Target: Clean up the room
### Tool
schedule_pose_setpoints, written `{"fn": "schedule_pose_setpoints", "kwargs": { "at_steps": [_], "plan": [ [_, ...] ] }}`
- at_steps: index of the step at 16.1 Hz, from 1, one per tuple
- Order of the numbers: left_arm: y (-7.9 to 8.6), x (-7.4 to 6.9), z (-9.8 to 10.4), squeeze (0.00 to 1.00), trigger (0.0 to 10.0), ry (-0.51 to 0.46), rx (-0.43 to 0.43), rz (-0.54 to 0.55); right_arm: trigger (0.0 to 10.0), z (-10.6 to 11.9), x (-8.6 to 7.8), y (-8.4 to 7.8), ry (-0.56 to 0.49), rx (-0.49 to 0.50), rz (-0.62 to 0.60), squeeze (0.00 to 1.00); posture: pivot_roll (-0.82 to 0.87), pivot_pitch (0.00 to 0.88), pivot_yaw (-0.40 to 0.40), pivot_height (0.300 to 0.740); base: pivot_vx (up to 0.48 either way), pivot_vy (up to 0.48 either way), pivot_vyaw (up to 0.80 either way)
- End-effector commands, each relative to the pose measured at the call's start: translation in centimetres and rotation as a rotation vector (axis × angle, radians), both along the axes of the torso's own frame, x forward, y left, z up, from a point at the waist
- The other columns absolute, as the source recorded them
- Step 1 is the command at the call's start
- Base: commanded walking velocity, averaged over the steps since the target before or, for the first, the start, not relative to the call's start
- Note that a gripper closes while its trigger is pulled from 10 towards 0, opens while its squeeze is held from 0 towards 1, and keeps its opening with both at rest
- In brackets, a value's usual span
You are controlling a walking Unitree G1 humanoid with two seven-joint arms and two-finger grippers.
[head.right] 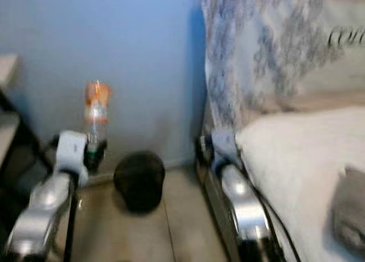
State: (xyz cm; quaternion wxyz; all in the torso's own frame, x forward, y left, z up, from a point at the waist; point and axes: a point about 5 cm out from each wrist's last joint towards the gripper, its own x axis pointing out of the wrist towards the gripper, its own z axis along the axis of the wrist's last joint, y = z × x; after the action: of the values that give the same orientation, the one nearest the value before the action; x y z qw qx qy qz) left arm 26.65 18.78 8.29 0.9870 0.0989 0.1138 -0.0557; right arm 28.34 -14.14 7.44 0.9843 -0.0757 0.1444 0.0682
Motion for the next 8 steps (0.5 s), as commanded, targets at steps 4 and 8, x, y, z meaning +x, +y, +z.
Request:
{"fn": "schedule_pose_setpoints", "kwargs": {
  "at_steps": [4, 8],
  "plan": [
    [-0.97, 0.13, -0.07, 0.0, 10.0, 0.005, 0.013, -0.045, 10.0, -0.51, -0.05, -0.95, 0.039, -0.027, -0.023, 0.0, -0.01, 0.0, 0.003, 0.74, 0.302, 0.0, 0.4],
    [-1.11, 0.18, -0.35, 0.0, 10.0, 0.017, 0.033, -0.069, 10.0, -0.78, -0.04, -1.07, 0.057, -0.032, -0.031, 0.0, -0.01, 0.0, 0.007, 0.74, 0.295, 0.0, 0.0]
  ]
}}
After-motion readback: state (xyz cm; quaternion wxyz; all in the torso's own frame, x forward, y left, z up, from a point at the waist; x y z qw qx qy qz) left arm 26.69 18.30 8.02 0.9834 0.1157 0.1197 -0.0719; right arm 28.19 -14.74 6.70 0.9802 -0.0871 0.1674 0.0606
